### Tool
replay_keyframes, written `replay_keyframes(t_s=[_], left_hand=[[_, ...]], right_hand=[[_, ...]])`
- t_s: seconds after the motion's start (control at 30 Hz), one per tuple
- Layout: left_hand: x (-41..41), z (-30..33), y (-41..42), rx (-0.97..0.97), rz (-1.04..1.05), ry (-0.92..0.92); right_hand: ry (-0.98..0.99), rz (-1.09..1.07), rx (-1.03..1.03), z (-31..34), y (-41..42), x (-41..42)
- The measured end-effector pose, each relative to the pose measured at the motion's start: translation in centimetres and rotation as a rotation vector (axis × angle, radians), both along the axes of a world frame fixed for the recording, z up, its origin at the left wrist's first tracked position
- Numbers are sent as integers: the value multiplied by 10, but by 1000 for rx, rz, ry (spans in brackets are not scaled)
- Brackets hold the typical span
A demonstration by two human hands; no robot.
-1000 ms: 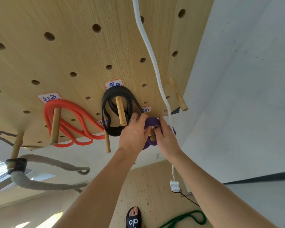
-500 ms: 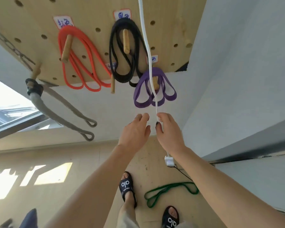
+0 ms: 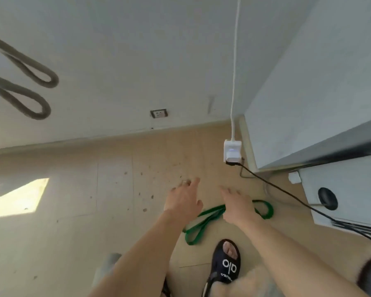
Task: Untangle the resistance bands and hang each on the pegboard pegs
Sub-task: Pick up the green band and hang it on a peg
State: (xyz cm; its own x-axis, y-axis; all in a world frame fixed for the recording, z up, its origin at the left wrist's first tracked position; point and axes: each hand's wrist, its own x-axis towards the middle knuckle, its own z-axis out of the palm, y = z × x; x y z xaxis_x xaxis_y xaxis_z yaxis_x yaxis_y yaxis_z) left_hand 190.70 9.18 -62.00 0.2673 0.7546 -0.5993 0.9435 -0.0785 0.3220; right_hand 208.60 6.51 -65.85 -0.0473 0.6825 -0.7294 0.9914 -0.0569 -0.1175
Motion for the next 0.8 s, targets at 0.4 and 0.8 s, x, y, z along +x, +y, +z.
replay_keyframes(t_s=[0.4,0.8], left_hand=[[7,-335,-43,-188,-113,16],[-38,-231,-12,-91,-144,10]], right_hand=[[-281,430,1,-341,-52,-14],[41,338,269,-202,6,-44]])
